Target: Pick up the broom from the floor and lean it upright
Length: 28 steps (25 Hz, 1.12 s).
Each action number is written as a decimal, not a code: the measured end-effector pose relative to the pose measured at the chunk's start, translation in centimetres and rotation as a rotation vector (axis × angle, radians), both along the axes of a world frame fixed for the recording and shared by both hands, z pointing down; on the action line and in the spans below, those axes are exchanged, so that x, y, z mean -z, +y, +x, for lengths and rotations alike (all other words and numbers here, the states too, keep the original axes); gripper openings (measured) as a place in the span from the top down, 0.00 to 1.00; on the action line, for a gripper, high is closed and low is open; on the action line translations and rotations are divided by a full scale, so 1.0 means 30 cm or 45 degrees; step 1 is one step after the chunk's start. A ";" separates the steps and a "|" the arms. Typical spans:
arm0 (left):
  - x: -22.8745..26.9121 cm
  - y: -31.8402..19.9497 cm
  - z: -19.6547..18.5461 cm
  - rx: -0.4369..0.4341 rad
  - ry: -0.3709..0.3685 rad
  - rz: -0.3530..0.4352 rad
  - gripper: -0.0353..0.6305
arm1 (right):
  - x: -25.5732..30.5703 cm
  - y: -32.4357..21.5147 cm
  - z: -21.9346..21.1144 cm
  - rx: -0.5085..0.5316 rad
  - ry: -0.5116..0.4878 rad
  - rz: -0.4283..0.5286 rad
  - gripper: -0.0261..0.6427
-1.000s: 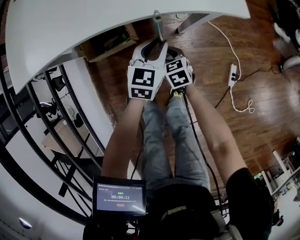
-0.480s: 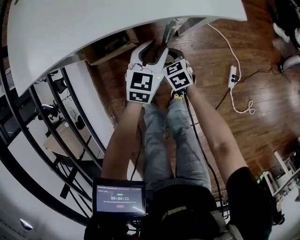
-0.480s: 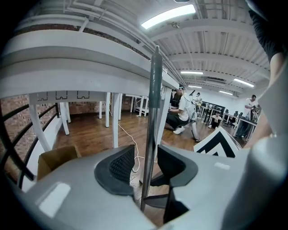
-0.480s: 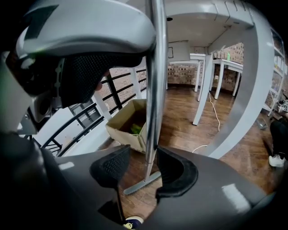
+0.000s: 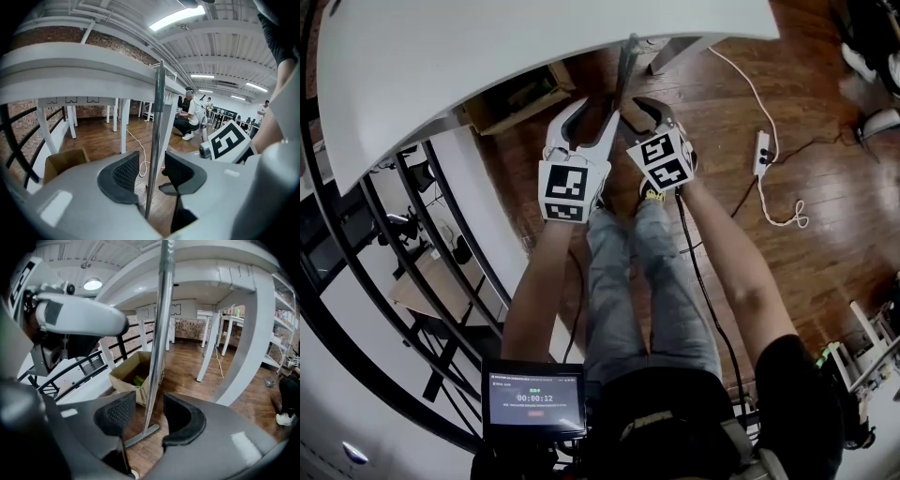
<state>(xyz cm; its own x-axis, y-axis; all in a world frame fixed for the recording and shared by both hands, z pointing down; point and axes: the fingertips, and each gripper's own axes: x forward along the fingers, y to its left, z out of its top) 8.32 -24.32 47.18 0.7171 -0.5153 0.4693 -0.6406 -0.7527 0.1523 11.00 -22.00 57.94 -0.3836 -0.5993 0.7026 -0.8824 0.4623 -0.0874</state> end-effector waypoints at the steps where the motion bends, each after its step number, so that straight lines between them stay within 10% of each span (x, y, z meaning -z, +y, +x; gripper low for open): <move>1: 0.021 0.027 -0.027 0.013 0.003 -0.010 0.66 | 0.035 0.019 0.013 -0.001 -0.012 0.022 0.68; 10: 0.514 0.348 -0.403 0.295 -0.069 0.082 0.83 | 0.635 0.289 0.193 -0.125 -0.133 0.256 0.86; 18: 1.009 0.378 -0.293 0.335 0.069 0.282 0.92 | 1.168 0.357 0.198 -0.345 -0.340 0.436 0.95; 28: 1.089 0.350 -0.242 0.345 0.130 0.347 0.92 | 1.248 0.349 0.012 -0.143 -0.336 0.531 0.95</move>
<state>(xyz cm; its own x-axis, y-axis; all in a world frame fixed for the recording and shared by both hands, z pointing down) 1.07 -13.83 14.51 0.5739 -0.7882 0.2222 -0.8134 -0.5801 0.0435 11.37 -11.53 20.51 -0.4327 -0.8562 0.2822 -0.9015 0.4088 -0.1421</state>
